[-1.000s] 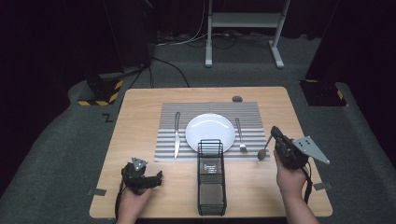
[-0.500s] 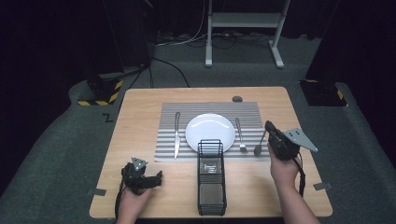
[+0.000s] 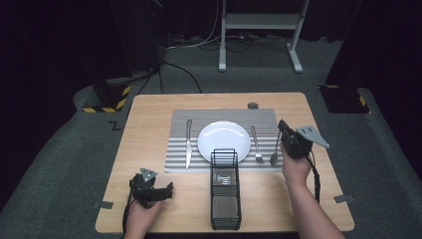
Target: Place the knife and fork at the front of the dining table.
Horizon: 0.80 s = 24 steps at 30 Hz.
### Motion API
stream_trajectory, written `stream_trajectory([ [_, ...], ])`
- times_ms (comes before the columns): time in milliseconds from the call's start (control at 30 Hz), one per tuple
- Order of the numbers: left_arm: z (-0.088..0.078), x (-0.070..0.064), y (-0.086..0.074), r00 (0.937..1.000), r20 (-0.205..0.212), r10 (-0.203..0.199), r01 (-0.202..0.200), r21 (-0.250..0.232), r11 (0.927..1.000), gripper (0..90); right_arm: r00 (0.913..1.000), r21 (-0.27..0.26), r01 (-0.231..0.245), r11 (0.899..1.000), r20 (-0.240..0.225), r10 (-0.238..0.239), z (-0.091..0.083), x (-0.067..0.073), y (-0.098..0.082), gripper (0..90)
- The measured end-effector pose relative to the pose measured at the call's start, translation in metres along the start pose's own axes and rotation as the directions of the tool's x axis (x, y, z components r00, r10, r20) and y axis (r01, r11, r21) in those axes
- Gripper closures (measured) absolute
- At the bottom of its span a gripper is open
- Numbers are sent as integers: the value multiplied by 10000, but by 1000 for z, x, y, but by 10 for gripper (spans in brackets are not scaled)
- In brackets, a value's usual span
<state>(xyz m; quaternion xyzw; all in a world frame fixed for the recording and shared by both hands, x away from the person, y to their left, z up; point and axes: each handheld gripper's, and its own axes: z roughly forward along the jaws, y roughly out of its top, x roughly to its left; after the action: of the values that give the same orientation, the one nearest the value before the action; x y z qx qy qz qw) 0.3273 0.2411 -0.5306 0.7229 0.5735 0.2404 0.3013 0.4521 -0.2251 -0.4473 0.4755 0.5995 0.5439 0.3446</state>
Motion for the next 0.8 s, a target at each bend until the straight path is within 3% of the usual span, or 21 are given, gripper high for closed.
stream_trajectory([
  [267,0,0,0,10000,29,4,-4,5,10000,4,9992,699,-361,9969,214,347,43,-13,-6,869],
  [467,0,0,0,10000,45,-2,2,15,10000,4,9979,838,-612,9946,259,592,58,-16,-13,869],
  [633,0,0,0,10000,52,10,-10,30,10000,2,9986,1204,-420,9918,365,378,72,-13,-15,869],
  [800,0,0,0,10000,59,8,-8,33,10000,2,9983,1618,-507,9855,353,456,86,-14,-19,869],
])
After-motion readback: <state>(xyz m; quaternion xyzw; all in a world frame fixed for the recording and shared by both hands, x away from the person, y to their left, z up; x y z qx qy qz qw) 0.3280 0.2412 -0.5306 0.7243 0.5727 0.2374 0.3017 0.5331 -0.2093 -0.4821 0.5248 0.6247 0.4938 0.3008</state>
